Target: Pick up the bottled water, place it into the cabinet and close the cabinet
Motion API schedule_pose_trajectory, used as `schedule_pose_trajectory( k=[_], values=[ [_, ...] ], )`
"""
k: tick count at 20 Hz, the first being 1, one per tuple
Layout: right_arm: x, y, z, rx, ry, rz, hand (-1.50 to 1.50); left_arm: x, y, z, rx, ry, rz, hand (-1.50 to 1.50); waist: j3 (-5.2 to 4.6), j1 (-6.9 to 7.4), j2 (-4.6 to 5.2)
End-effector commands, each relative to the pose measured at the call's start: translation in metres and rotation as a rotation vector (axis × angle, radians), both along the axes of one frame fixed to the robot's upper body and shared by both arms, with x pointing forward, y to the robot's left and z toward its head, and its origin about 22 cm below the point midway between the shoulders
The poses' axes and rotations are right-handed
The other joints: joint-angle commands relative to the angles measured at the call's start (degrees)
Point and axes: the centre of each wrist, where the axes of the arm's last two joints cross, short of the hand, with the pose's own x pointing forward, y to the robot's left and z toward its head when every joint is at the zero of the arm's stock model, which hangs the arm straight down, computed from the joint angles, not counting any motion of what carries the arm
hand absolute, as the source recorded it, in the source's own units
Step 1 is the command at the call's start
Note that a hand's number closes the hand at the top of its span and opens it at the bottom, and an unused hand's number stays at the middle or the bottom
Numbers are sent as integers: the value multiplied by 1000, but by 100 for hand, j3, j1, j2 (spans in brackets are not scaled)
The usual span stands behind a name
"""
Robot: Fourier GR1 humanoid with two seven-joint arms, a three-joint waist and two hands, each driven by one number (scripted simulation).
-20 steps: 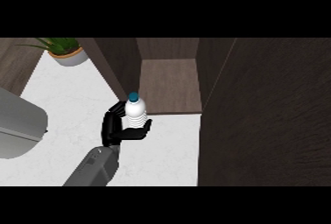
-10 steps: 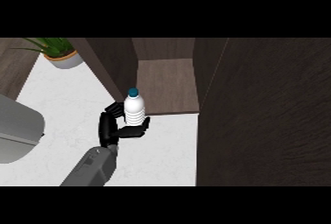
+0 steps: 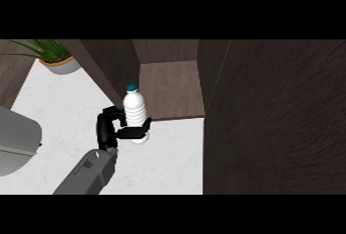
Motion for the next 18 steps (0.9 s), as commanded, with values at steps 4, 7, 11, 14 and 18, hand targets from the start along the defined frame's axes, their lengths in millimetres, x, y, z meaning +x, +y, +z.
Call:
schedule_pose_trajectory(
  k=[4,7,11,14,18],
  values=[
    [4,-2,-1,39,-17,1,-150,79,-40,83,-18,-90,-64,150,-61,-293,149],
    [1,-5,3,33,-21,18,-150,78,-43,75,97,-107,-51,-150,-63,-360,137],
    [2,-3,2,25,-6,57,-150,83,-45,81,145,-127,-32,-150,-67,-409,148],
    [2,-4,2,27,-3,57,-150,87,-39,85,181,-134,-16,-150,-69,-433,159],
    [3,-1,2,44,-3,58,-150,87,-43,90,124,-120,-79,-150,-77,-407,147]
  ],
)
